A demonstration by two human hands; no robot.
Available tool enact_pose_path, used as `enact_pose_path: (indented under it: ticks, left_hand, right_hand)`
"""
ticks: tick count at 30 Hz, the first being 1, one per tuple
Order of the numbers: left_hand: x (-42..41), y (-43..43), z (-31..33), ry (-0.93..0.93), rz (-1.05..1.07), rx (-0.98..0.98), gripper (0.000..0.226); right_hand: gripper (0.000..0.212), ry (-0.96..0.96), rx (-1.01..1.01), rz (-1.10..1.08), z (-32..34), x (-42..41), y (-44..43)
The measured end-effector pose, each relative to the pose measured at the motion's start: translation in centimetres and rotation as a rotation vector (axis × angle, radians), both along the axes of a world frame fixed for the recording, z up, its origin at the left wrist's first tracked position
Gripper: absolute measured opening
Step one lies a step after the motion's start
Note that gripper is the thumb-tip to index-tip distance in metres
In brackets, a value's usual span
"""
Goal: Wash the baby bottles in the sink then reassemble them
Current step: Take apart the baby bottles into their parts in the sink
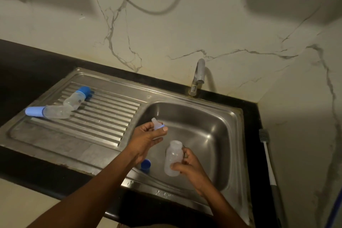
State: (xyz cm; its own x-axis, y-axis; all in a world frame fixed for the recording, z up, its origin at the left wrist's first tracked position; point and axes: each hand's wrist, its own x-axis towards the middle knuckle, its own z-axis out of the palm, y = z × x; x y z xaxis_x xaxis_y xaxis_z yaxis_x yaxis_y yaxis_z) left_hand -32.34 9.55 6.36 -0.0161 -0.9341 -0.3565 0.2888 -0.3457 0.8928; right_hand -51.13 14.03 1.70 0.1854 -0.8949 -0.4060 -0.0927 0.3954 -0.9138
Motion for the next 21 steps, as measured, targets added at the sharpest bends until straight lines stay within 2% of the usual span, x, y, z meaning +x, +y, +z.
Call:
enact_pose_path:
  ticks: [5,8,11,14,17,21]
  left_hand:
    - [1.5,0.6,-0.4,0.037,0.067,0.047,0.054]
    - [2.6,1.0,-0.9,0.087,0.097,0.097,0.050]
    - [3.5,1.5,-1.3,0.102,0.111,0.117,0.048]
    - [4.4,1.8,-1.6,0.130,0.139,0.125,0.051]
    - [5.1,2.1,-1.9,0.151,0.164,0.139,0.049]
    - [5.0,2.3,-2.2,0.168,0.172,0.161,0.046]
  right_hand:
    - [0.069,0.255,-0.119,0.042,-4.5,0.8,-2.6]
    - [0.066,0.434,-0.132,0.253,-7.3,2.3,-4.2]
    - [0.053,0.619,-0.141,0.473,-10.4,3.9,-5.4]
    - [0.047,0.623,-0.061,0.564,-13.1,4.4,-5.2]
    - [0.042,0.619,-0.056,0.549,-13.9,4.2,-4.9]
    - [0.047,0.614,-0.015,0.529,-14.2,3.9,-5.0]
